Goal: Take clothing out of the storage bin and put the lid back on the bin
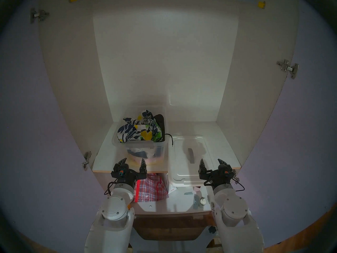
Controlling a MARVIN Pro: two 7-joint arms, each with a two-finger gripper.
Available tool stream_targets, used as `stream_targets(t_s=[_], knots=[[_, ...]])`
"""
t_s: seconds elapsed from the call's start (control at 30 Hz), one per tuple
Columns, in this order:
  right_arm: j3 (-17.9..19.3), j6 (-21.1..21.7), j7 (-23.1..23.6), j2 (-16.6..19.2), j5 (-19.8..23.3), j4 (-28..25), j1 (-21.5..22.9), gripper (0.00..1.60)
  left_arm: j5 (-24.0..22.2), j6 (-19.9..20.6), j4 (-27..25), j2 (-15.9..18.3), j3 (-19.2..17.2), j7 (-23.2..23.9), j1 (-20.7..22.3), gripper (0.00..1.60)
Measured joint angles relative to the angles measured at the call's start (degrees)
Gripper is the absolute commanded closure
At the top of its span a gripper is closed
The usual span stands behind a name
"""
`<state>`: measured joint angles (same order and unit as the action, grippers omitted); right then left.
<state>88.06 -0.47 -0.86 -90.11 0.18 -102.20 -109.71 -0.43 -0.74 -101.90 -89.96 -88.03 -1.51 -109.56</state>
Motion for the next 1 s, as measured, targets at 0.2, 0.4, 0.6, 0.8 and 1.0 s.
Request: stream_targets(t_s=[0.2,0.4,0.6,0.8,1.0], knots=[[-0.06,0.07,0.14,0.1,-0.01,0.01,-0.04,0.0,-0.01,0.0,0.04,0.01,0.0,-0.04,-0.02,0.0],[-1.65,2.09,1.15,0.47,-0.33,0.06,0.24,0.0,-0.01,0.0,0.09,0.02,0.0,-0.07,-0.03,0.0],[-3.26,3.27,4.26,0.91,-0.04,0.62,1.97,0.0,-0.01,0.0,0.14,0.02,0.0,-0.1,-0.05,0.0],[-4.49,7.33,7.79,1.13,1.44,-0.04,5.53,0.0,-0.01,0.0,0.2,0.03,0.01,-0.15,-0.05,0.0],[-5.46,15.55,16.29,2.34,4.4,-1.15,10.85,0.0,-0.01,0.0,0.21,0.04,0.01,-0.17,-0.06,0.0]])
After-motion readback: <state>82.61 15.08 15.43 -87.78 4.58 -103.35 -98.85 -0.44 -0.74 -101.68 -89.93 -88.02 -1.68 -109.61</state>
